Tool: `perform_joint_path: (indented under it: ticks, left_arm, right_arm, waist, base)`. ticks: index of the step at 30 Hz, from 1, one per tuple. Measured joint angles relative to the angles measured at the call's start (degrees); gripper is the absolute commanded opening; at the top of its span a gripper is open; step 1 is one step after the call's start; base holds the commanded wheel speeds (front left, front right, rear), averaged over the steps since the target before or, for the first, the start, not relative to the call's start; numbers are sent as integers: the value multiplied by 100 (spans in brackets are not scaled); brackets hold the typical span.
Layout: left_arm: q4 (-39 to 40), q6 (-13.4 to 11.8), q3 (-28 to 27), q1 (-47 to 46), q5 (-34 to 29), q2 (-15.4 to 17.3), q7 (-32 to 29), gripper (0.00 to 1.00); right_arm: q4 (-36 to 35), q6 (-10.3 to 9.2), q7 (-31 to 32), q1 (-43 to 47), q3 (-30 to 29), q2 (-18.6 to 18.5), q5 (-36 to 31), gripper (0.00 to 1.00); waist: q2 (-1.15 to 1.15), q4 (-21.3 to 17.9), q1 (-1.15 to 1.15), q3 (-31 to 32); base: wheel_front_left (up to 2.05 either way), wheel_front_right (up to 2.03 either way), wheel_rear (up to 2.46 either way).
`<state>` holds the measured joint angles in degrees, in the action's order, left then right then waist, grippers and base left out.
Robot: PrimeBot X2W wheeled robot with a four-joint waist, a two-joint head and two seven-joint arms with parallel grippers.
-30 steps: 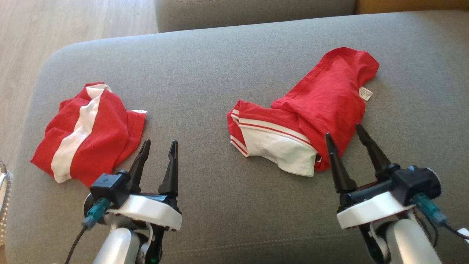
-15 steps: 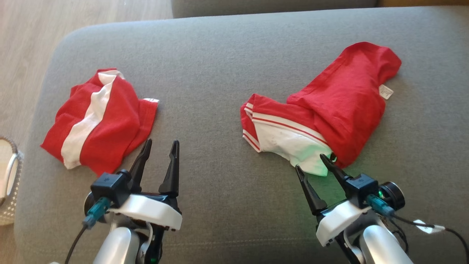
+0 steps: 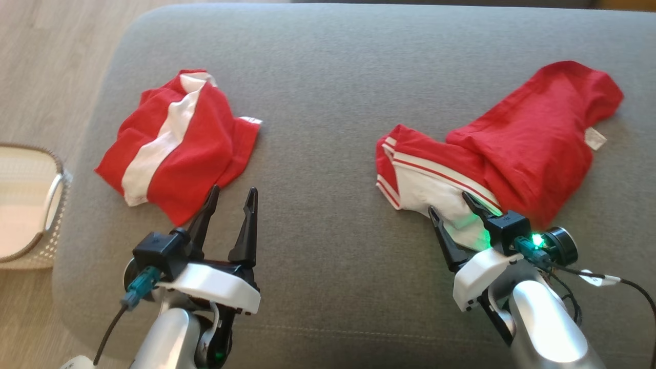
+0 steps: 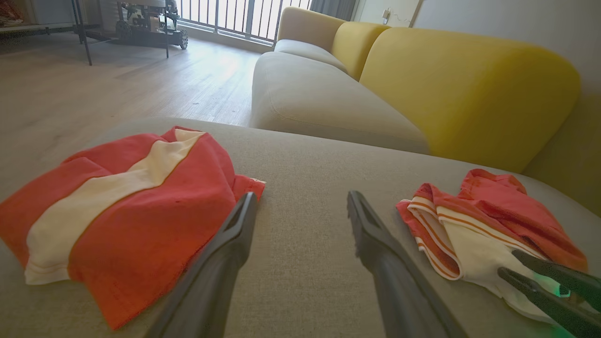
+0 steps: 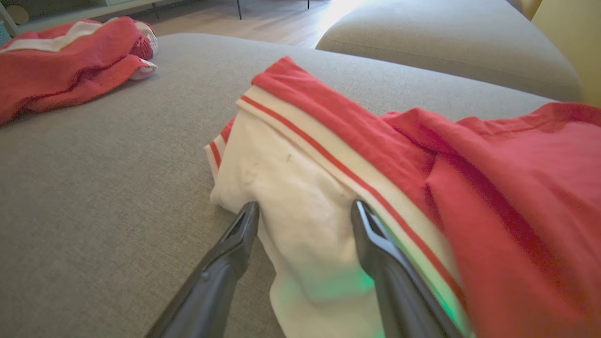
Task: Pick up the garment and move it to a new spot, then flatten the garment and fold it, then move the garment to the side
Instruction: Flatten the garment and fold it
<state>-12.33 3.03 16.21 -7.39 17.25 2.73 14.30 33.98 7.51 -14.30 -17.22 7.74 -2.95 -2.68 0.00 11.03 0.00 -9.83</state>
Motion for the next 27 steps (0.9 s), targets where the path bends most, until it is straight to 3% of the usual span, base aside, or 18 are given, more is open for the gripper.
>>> perform_joint_path:
  ticks: [1,2,3,9,17,23,27]
  left_arm:
    - [0,0,0,0,1,0,0,100]
    - [-1,0,-1,0,7,0,0,100]
    - [-2,0,-2,0,7,0,0,100]
    - [-36,-1,-14,1,9,0,0,100]
    - [-49,-51,90,10,89,-1,0,100]
    - [-74,-104,254,77,190,-1,0,100]
    - [-68,-172,436,162,365,-1,0,100]
  right_arm:
    - [92,0,-2,-40,-21,0,-15,98]
    - [204,0,-2,-81,-35,-1,-59,15]
    - [278,0,-2,-113,-63,-1,-105,0]
    - [-18,0,-2,-152,-343,-2,-86,0]
    - [-434,0,-2,-281,-680,0,438,0]
    - [-328,-1,57,-1399,-1182,-85,425,0]
    - [-67,0,126,-2755,-1449,-556,187,0]
  waist:
    - [0,42,0,-15]
    - [0,84,0,-30]
    - [0,118,0,-40]
    - [0,172,0,12]
    - [0,57,0,259]
    - [0,-34,0,540]
    - [0,37,0,710]
  base:
    - [0,0,0]
    - [0,0,0]
    - [0,0,0]
    - [0,0,0]
    - [0,0,0]
    - [0,0,0]
    - [0,0,0]
